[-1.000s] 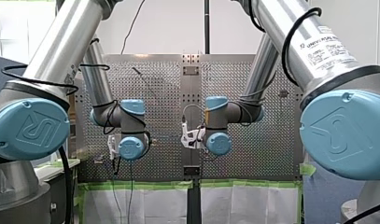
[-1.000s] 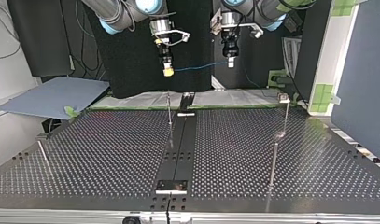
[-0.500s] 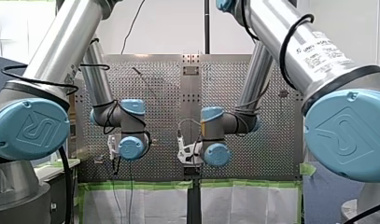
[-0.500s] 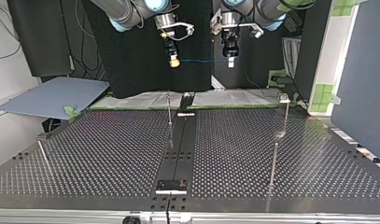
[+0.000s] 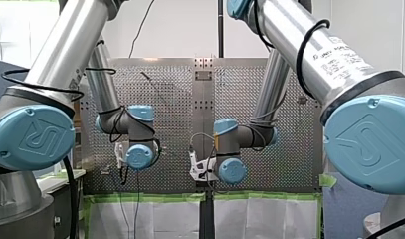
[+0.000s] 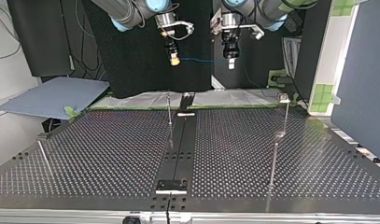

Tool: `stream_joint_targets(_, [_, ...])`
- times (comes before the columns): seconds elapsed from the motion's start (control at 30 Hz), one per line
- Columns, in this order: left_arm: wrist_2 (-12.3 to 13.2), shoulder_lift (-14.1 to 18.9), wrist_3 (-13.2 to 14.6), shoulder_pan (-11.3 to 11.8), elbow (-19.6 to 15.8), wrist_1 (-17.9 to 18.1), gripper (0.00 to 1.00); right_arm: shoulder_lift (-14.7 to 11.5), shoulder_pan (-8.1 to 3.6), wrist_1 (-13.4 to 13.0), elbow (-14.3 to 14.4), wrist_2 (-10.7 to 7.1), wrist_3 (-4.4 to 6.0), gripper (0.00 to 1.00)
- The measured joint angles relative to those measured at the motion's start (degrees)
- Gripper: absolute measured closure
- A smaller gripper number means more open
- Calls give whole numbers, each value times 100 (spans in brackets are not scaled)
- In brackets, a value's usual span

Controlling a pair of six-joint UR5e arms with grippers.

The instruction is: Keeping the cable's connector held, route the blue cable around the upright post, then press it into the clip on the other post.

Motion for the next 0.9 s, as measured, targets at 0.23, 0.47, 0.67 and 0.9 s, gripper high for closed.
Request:
stream_joint_targets(0.23, [367,276,367,367,0,326,100,1,0,0,0,-1,0,100])
stream_joint_targets(0.47, [684,312,778,831,0,399,100,1,0,0,0,0,0,100])
stream_joint_targets(0.67, [708,314,839,956,0,402,100,1,0,0,0,0,0,100])
stream_joint_targets(0.9, [584,442,935,981,-2,530,100,-99,-98,100,-100,101,-51,100])
